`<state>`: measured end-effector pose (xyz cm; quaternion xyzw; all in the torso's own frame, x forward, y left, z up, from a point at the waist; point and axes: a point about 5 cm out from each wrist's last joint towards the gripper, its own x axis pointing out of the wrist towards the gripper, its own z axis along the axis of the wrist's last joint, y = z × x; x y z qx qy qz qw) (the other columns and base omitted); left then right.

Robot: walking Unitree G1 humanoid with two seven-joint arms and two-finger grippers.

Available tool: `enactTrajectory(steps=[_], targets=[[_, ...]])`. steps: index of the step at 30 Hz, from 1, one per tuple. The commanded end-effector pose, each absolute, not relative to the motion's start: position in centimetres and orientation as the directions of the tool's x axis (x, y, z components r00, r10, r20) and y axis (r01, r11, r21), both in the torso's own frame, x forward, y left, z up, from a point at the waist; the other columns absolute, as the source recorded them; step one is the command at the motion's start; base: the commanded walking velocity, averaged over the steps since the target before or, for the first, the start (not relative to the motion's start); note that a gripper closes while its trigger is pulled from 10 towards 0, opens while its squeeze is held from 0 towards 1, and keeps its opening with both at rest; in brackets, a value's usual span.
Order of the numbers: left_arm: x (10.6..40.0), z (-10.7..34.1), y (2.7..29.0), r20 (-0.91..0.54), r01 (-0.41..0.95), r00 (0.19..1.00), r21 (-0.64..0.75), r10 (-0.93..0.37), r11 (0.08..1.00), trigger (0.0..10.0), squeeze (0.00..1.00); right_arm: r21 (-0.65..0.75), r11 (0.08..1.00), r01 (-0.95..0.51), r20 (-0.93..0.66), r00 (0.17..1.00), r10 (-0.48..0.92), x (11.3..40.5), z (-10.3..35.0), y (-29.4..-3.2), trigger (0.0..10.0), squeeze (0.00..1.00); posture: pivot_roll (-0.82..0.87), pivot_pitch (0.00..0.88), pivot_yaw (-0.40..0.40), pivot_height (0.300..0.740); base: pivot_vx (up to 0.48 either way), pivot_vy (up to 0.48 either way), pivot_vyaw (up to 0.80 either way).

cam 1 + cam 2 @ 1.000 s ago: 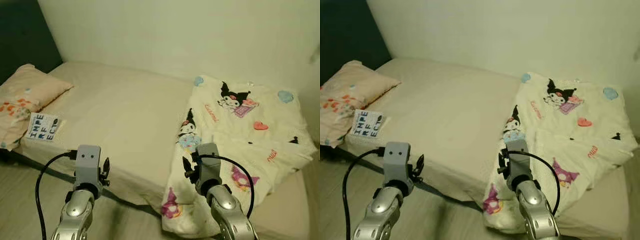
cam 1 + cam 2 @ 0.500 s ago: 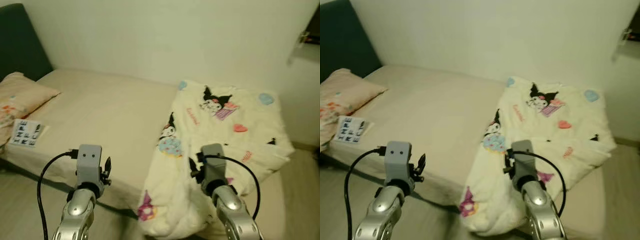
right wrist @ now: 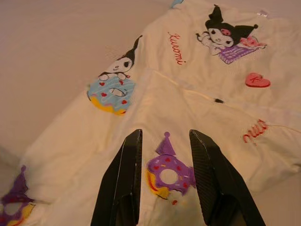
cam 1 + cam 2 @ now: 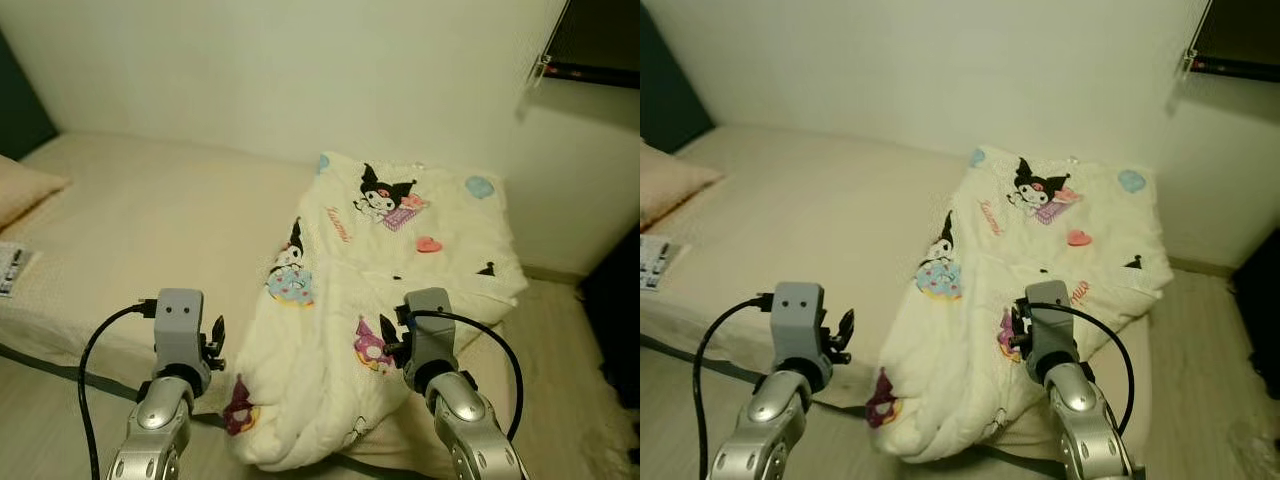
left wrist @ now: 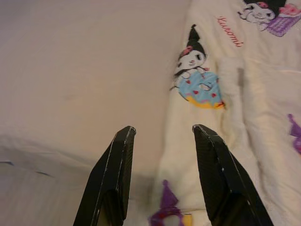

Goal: Clean up the room

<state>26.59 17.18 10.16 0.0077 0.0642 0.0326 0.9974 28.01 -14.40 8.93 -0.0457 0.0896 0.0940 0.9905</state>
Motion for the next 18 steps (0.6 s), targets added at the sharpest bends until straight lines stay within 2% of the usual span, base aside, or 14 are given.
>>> enactTrajectory(steps=[1, 13, 18], targets=[[26.4, 9.6, 17.7, -0.148, -0.073, 0.986, 0.046, 0.079, 0.996, 10.0, 0.0, -0.056, 0.978, -0.201, -0.182, 0.965, 0.188, 27.9, 8.9, -14.0, 10.0, 0.0, -0.08, 0.123, -0.01, 0.74, 0.0, 0.0, 0.0], [26.3, 9.9, 17.4, -0.121, -0.065, 0.99, 0.046, 0.07, 0.997, 10.0, 0.0, -0.059, 0.985, -0.162, -0.164, 0.975, 0.15, 28.1, 9.2, -14.4, 10.0, 0.0, -0.08, 0.115, -0.011, 0.74, 0.0, 0.0, 0.0], [26.2, 9.8, 17.5, -0.125, -0.059, 0.99, 0.049, 0.065, 0.997, 10.0, 0.0, -0.075, 0.995, -0.072, -0.145, 0.988, 0.06, 28.5, 9.6, -15.8, 10.0, 0.0, -0.08, 0.115, -0.009, 0.721, 0.0, 0.0, 0.0]])
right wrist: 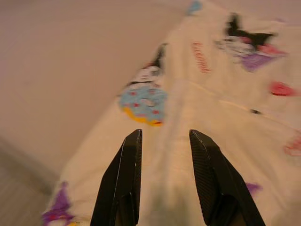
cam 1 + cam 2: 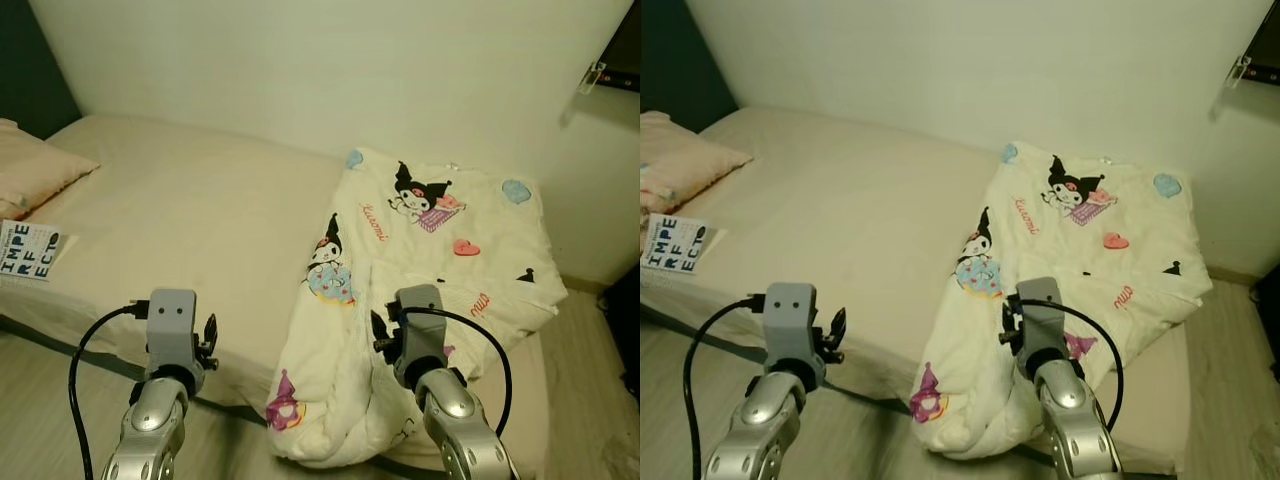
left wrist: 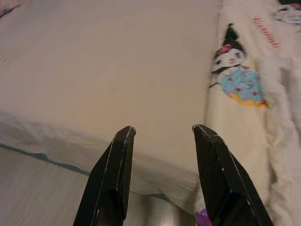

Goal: Clean up the room

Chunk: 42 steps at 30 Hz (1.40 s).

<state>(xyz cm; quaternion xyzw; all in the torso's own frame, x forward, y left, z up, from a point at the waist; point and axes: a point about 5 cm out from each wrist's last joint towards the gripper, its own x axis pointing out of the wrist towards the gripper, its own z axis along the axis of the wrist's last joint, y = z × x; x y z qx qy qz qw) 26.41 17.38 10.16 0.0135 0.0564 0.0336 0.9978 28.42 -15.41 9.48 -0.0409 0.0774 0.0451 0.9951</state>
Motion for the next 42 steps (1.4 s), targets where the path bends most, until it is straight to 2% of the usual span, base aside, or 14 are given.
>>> enactTrajectory(steps=[1, 23, 42], targets=[[26.24, 9.88, 17.36, -0.119, -0.049, 0.992, 0.037, 0.053, 0.998, 10.0, 0.0, -0.078, 0.995, -0.068, -0.143, 0.988, 0.056, 28.53, 9.63, -15.97, 10.0, 0.0, -0.08, 0.115, -0.009, 0.716, 0.0, 0.0, 0.0], [26.29, 10.05, 17.04, -0.112, -0.03, 0.993, 0.016, 0.032, 0.999, 10.0, 0.0, -0.094, 0.994, -0.056, -0.142, 0.989, 0.043, 28.66, 9.69, -16.41, 10.0, 0.0, -0.09, 0.13, -0.003, 0.646, 0.0, 0.0, 0.0], [26.45, 10.34, 16.59, -0.099, -0.003, 0.995, 0.003, 0.003, 1.0, 10.0, 0.0, -0.088, 0.995, -0.05, -0.15, 0.988, 0.036, 28.61, 9.57, -16.53, 10.0, 0.0, -0.09, 0.136, 0.002, 0.556, 0.0, 0.0, 0.0]])
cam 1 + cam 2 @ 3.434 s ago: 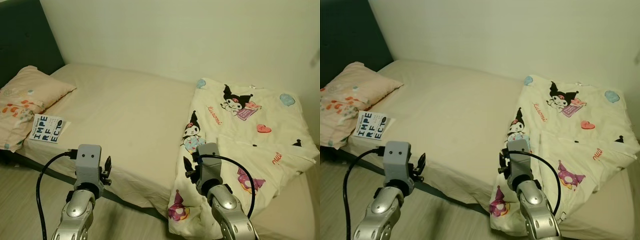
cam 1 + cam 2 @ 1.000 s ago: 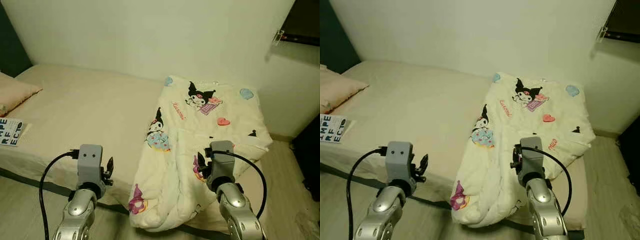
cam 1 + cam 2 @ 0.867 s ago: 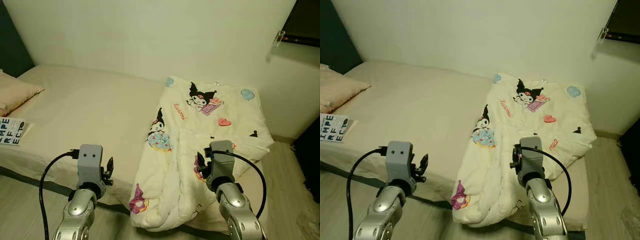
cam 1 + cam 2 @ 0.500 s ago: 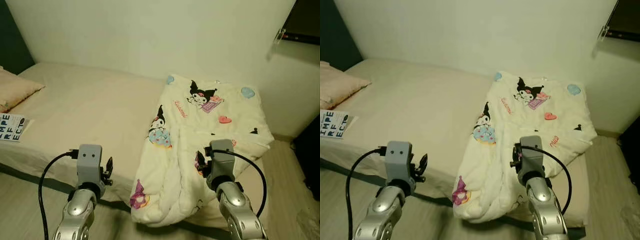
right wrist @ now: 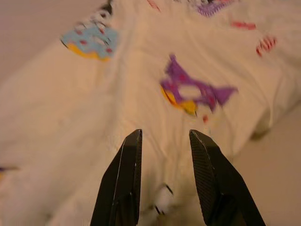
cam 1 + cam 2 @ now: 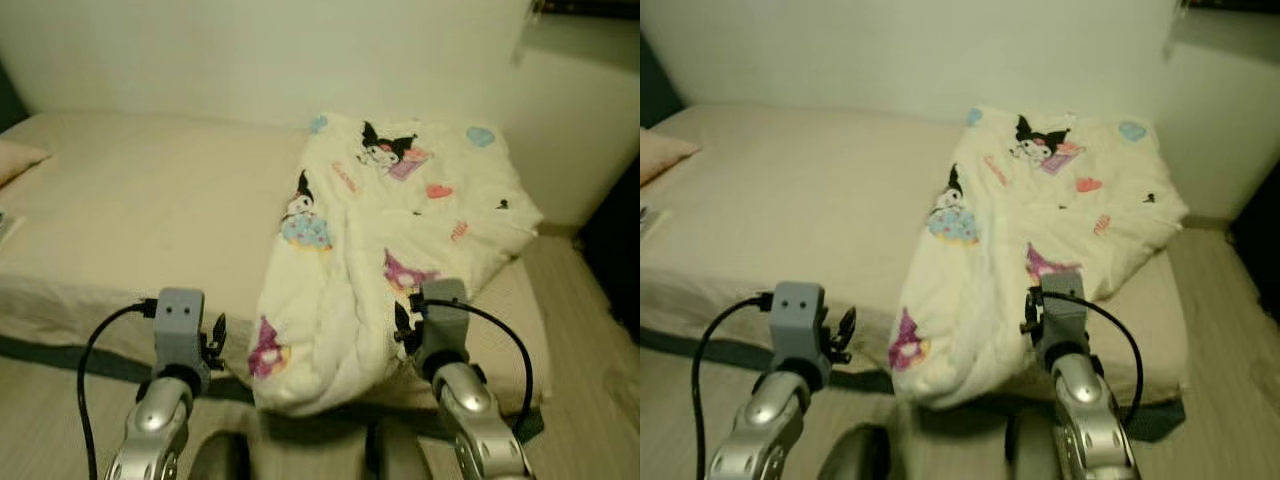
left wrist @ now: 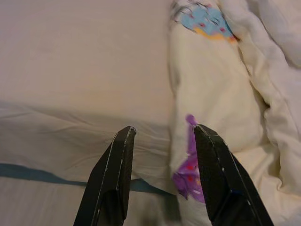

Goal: Clean up the room

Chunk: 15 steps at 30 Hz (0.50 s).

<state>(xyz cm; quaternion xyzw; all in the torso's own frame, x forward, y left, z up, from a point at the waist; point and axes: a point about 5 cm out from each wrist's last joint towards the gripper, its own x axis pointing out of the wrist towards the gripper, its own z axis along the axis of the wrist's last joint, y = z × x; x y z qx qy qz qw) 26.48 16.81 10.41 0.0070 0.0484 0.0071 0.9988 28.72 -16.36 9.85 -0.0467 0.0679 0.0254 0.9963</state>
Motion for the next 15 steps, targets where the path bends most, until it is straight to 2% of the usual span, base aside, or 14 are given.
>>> enactTrajectory(steps=[1, 15], targets=[[26.45, 10.34, 16.59, -0.099, -0.003, 0.995, 0.003, 0.003, 1.0, 10.0, 0.0, -0.088, 0.995, -0.05, -0.15, 0.988, 0.036, 28.61, 9.57, -16.53, 10.0, 0.0, -0.09, 0.136, 0.002, 0.556, 0.0, 0.0, 0.0], [26.63, 10.57, 17.33, -0.082, -0.029, 0.996, 0.01, 0.03, 1.0, 10.0, 0.0, -0.12, 0.99, -0.068, -0.139, 0.989, 0.051, 29.48, 10.3, -16.58, 10.0, 0.0, -0.09, 0.151, -0.006, 0.551, 0.0, 0.0, 0.0]])
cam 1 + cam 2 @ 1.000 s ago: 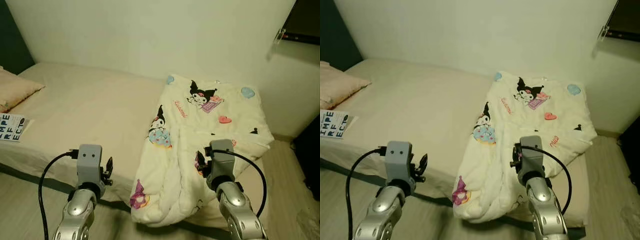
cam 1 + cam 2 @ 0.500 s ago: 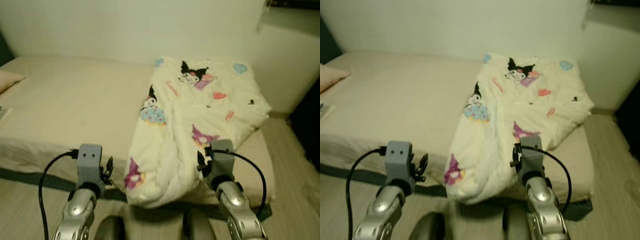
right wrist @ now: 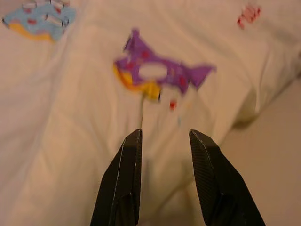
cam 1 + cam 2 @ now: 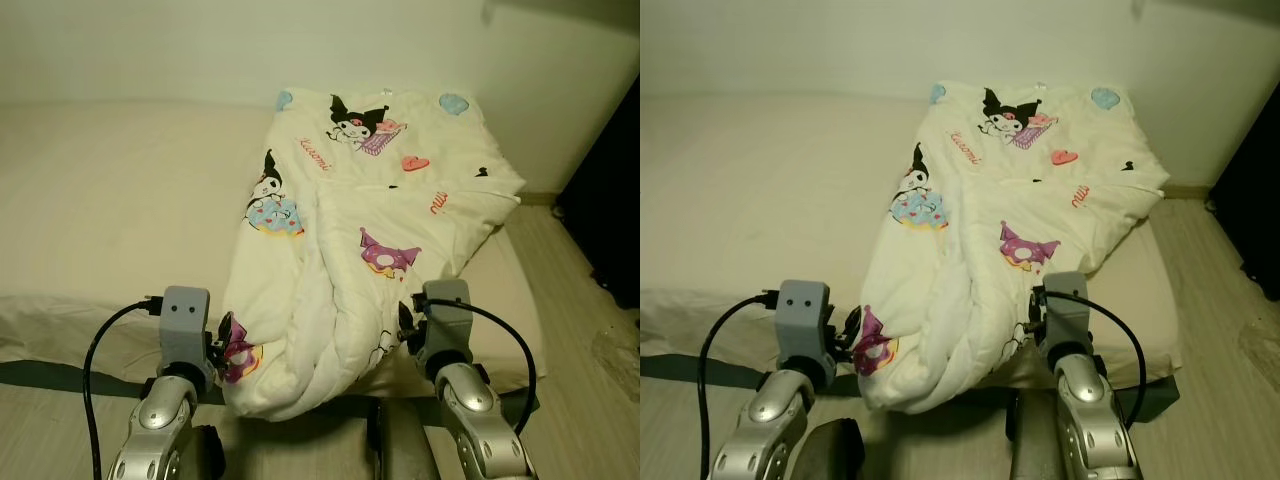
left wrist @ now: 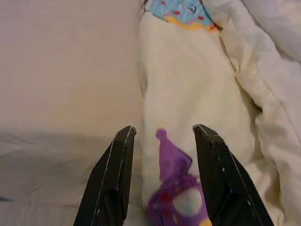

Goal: Clean up the room

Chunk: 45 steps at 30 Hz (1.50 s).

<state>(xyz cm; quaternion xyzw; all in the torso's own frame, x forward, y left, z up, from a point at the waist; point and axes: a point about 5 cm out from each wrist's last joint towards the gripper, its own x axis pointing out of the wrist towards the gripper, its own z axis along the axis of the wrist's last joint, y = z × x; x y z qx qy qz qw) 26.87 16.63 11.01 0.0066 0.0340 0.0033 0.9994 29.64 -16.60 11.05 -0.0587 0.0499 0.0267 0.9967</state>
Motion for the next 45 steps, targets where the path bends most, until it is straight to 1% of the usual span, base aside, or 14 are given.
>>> enactTrajectory(steps=[1, 2, 3, 9, 14, 16, 19, 21, 22, 31, 34, 43, 44, 45], targets=[[26.7, 10.7, 17.6, -0.073, -0.035, 0.997, 0.008, 0.035, 0.999, 10.0, 0.0, -0.127, 0.988, -0.082, -0.127, 0.99, 0.066, 29.9, 10.6, -16.5, 10.0, 0.0, -0.09, 0.151, -0.006, 0.551, 0.0, 0.0, 0.0], [26.8, 11.0, 17.8, -0.057, -0.043, 0.997, 0.005, 0.043, 0.999, 10.0, 0.0, -0.132, 0.987, -0.096, -0.115, 0.99, 0.081, 30.6, 11.1, -16.5, 10.0, 0.41, -0.09, 0.164, -0.01, 0.551, 0.0, 0.0, 0.0], [26.8, 11.2, 18.1, -0.043, -0.048, 0.998, 0.005, 0.048, 0.999, 10.0, 0.0, -0.134, 0.985, -0.105, -0.098, 0.991, 0.092, 31.3, 11.6, -16.4, 10.0, 1.0, -0.09, 0.164, -0.01, 0.551, 0.0, 0.0, 0.0], [26.6, 12.5, 19.1, 0.018, -0.074, 0.997, 0.005, 0.074, 0.997, 10.0, 0.0, -0.16, 0.975, -0.155, -0.052, 0.988, 0.148, 34.4, 13.8, -16.0, 10.0, 1.0, -0.07, 0.199, -0.011, 0.551, 0.0, 0.0, 0.0], [26.0, 14.1, 19.4, 0.065, -0.042, 0.997, 0.015, 0.041, 0.999, 10.0, 0.0, -0.245, 0.945, -0.218, -0.118, 0.974, 0.194, 37.7, 14.8, -15.3, 10.0, 1.0, -0.03, 0.255, -0.012, 0.551, 0.0, 0.0, 0.0], [25.7, 14.4, 19.5, 0.071, -0.032, 0.997, 0.022, 0.03, 0.999, 10.0, 0.0, -0.261, 0.937, -0.231, -0.136, 0.97, 0.201, 38.4, 15.1, -15.0, 10.0, 1.0, -0.01, 0.279, -0.012, 0.551, 0.0, 0.0, 0.0], [25.6, 14.6, 19.6, 0.074, -0.026, 0.997, 0.027, 0.024, 0.999, 10.0, 0.0, -0.269, 0.933, -0.238, -0.146, 0.968, 0.205, 38.7, 15.3, -14.8, 10.0, 1.0, -0.01, 0.279, -0.012, 0.551, 0.0, 0.0, 0.0], [24.7, 15.7, 19.7, 0.087, 0.028, 0.996, 0.053, -0.032, 0.998, 10.0, 0.0, -0.269, 0.914, -0.303, -0.189, 0.947, 0.258, 39.9, 16.2, -13.2, 10.0, 1.0, 0.05, 0.334, -0.016, 0.551, 0.0, 0.0, 0.0], [24.4, 16.1, 19.7, 0.093, 0.042, 0.995, 0.058, -0.047, 0.997, 10.0, 0.0, -0.275, 0.907, -0.319, -0.192, 0.943, 0.273, 40.2, 16.5, -12.8, 10.0, 1.0, 0.05, 0.334, -0.016, 0.551, 0.0, 0.0, 0.0], [23.2, 18.1, 19.8, 0.14, 0.071, 0.987, 0.089, -0.083, 0.993, 10.0, 0.0, -0.264, 0.89, -0.372, -0.161, 0.927, 0.34, 40.9, 18.3, -10.9, 10.0, 1.0, 0.1, 0.362, -0.046, 0.551, 0.0, 0.0, 0.0], [23.1, 18.3, 19.7, 0.144, 0.072, 0.986, 0.088, -0.084, 0.994, 10.0, 0.0, -0.253, 0.894, -0.371, -0.162, 0.927, 0.339, 40.9, 18.3, -10.8, 10.0, 1.0, 0.1, 0.362, -0.046, 0.551, 0.0, 0.0, 0.0], [22.7, 18.1, 19.6, 0.103, 0.127, 0.986, 0.08, -0.134, 0.989, 10.0, 0.0, -0.373, 0.859, -0.35, -0.287, 0.924, 0.252, 41.0, 17.1, -11.2, 10.0, 1.0, 0.11, 0.36, -0.05, 0.551, 0.0, 0.0, 0.0], [22.7, 18.0, 19.7, 0.096, 0.126, 0.987, 0.07, -0.132, 0.99, 10.0, 0.0, -0.403, 0.847, -0.346, -0.304, 0.924, 0.232, 40.9, 17.0, -11.3, 10.0, 0.79, 0.11, 0.36, -0.05, 0.551, 0.0, 0.0, 0.0], [22.6, 18.0, 19.9, 0.086, 0.122, 0.988, 0.068, -0.128, 0.99, 10.0, 0.0, -0.438, 0.832, -0.34, -0.318, 0.925, 0.21, 40.9, 16.8, -11.5, 10.0, 0.79, 0.11, 0.362, -0.049, 0.551, 0.0, 0.0, 0.0]])
